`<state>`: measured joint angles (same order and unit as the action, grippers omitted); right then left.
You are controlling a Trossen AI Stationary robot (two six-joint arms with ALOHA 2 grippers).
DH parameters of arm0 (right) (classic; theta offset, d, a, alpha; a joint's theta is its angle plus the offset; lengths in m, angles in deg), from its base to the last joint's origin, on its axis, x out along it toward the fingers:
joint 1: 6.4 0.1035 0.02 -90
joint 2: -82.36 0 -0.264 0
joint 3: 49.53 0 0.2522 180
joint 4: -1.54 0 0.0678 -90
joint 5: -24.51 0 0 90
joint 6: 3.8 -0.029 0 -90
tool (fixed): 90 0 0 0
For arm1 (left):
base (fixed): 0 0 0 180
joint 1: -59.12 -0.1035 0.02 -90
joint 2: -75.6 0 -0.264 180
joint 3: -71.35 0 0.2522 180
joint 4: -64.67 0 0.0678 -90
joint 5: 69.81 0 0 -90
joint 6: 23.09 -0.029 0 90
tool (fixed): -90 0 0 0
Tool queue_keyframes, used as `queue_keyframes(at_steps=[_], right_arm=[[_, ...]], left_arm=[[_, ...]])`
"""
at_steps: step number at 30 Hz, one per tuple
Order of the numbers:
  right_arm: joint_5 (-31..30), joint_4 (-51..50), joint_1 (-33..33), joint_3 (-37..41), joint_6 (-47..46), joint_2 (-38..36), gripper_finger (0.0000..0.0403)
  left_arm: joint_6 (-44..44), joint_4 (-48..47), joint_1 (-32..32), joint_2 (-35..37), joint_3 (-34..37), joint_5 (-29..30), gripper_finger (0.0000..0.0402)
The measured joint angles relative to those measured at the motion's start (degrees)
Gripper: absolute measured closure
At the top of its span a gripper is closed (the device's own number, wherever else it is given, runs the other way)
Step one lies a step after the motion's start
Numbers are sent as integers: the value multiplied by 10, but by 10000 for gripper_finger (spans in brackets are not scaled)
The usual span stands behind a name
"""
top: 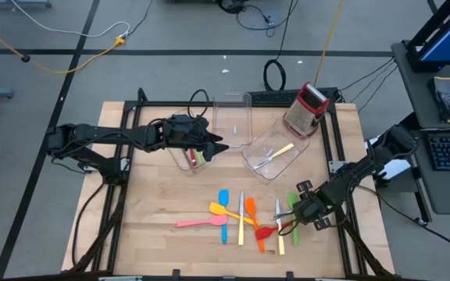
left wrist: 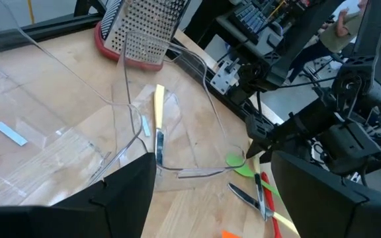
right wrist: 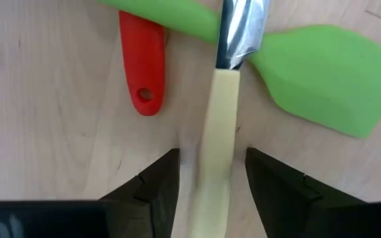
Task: Pick & Place Kitchen Items
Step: Put the yellow table knife into the right transparent bin
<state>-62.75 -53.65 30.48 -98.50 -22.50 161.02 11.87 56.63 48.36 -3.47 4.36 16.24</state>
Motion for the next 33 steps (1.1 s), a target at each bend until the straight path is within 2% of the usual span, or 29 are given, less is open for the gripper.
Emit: queue_keyframes(at_steps=[15,20,27,33], right_arm=[[2,-16,0,-2,-1,-13,344],[5,-67,0,-24,-1,-52,344],[4,-185,0,-90,4,-100,344],[-9,-237,0,-148,30,-134,344]], left_arm=[[-2,0,0,0,0,0,96],[-3,0,0,0,0,0,96],[-3,0,0,0,0,0,96],[-3,0,0,0,0,0,96]])
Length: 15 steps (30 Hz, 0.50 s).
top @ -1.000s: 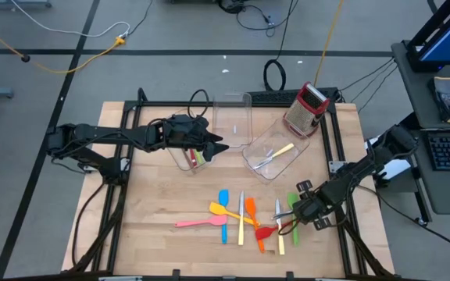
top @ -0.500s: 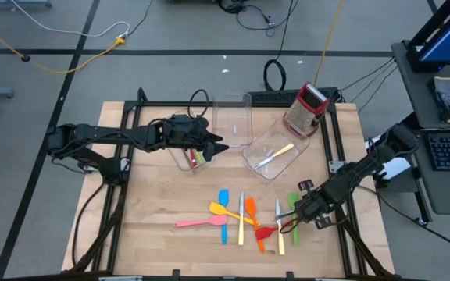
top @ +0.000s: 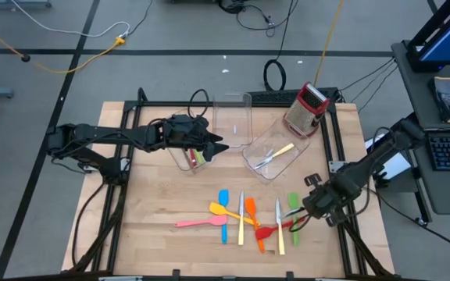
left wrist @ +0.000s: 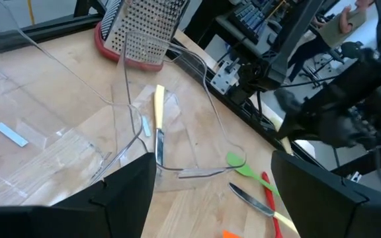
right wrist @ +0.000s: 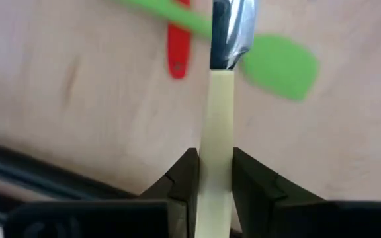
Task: Pick & Place Kitchen Items
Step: Put the yellow table knife into the right transparent bin
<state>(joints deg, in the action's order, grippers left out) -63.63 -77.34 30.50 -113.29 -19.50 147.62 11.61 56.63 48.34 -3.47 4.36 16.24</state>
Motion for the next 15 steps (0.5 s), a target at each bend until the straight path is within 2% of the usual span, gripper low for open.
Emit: queue_keyframes(at_steps=[8,11,15], right_arm=[[-68,-11,-12,-53,34,-33,344],[-113,-27,-21,-71,59,-39,344],[-203,-51,-33,-90,113,-40,344]], left_arm=[[0,1,0,0,0,0,96],[3,1,0,0,0,7,96],[3,1,0,0,0,15,96]])
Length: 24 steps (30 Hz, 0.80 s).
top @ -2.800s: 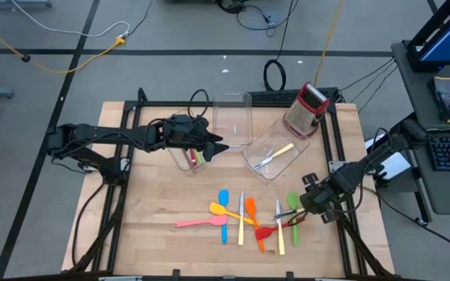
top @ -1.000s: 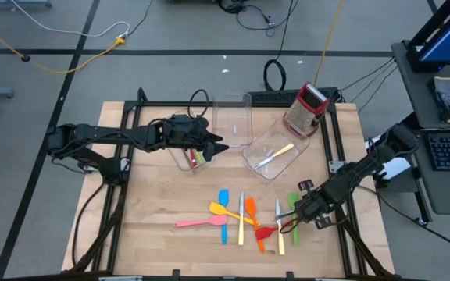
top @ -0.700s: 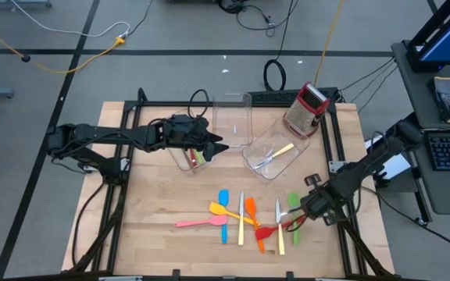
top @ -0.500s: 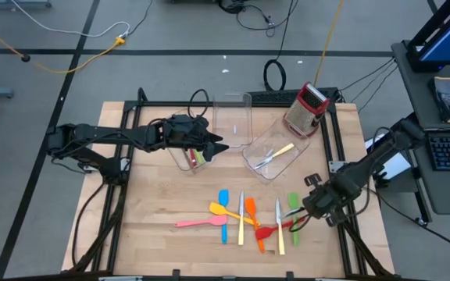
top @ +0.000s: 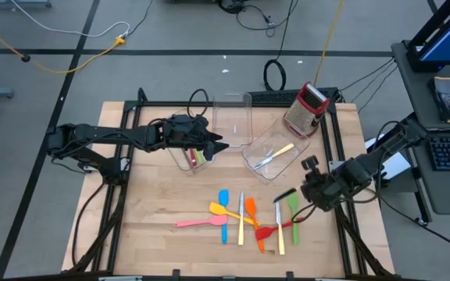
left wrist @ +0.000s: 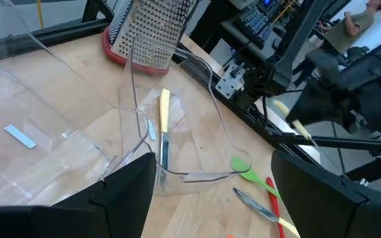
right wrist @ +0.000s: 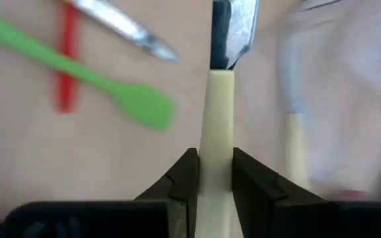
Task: Pick & Place Kitchen Items
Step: Put the yellow table knife into the right transparent bin
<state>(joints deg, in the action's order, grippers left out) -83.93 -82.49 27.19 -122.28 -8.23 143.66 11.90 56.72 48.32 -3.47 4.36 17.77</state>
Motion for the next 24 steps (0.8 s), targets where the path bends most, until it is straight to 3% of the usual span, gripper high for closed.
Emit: queue_keyframes(at_steps=[6,13,21,24], right_arm=[[-131,-8,-32,-3,126,0,344],[-235,7,-103,-3,259,0,344],[-247,133,-201,-3,424,0,344],[-212,175,-244,-2,484,0,344]], left_arm=[[0,0,0,0,0,0,96],[0,0,0,0,0,0,96],[0,0,0,0,0,0,96],[0,0,0,0,0,0,96]])
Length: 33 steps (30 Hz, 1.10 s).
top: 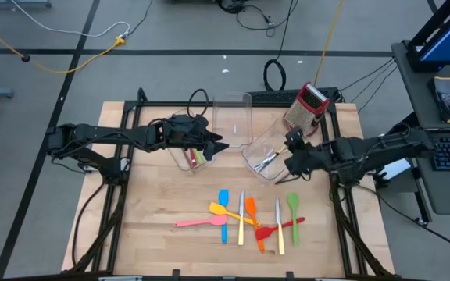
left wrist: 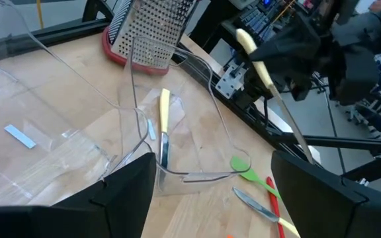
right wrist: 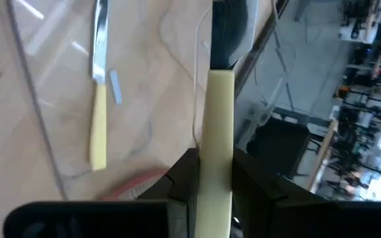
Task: Pick & Place Kitchen Items
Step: Put the yellow table knife into the right transparent bin
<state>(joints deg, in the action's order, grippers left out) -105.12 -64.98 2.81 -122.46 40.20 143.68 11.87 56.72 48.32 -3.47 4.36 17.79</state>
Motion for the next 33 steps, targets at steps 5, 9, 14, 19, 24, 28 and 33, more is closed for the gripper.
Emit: queue_keyframes(at_steps=[5,9,14,19,24,28,33], right_arm=[[92,52,-75,16,54,3,343],[137,95,-129,42,99,9,344],[189,118,-193,74,123,19,344],[241,125,-249,98,125,33,344],[279,130,-274,107,138,53,344],[279,140,-284,107,153,73,344],[304,148,-295,107,157,108,344]], left_arm=[[0,0,0,0,0,0,96],[0,-1,0,0,0,0,96],[-2,0,0,0,0,0,96],[-3,0,0,0,0,0,96],[-2,-1,0,0,0,20,96],[-2,-1,0,0,0,30,96],[-2,-2,0,0,0,30,96]])
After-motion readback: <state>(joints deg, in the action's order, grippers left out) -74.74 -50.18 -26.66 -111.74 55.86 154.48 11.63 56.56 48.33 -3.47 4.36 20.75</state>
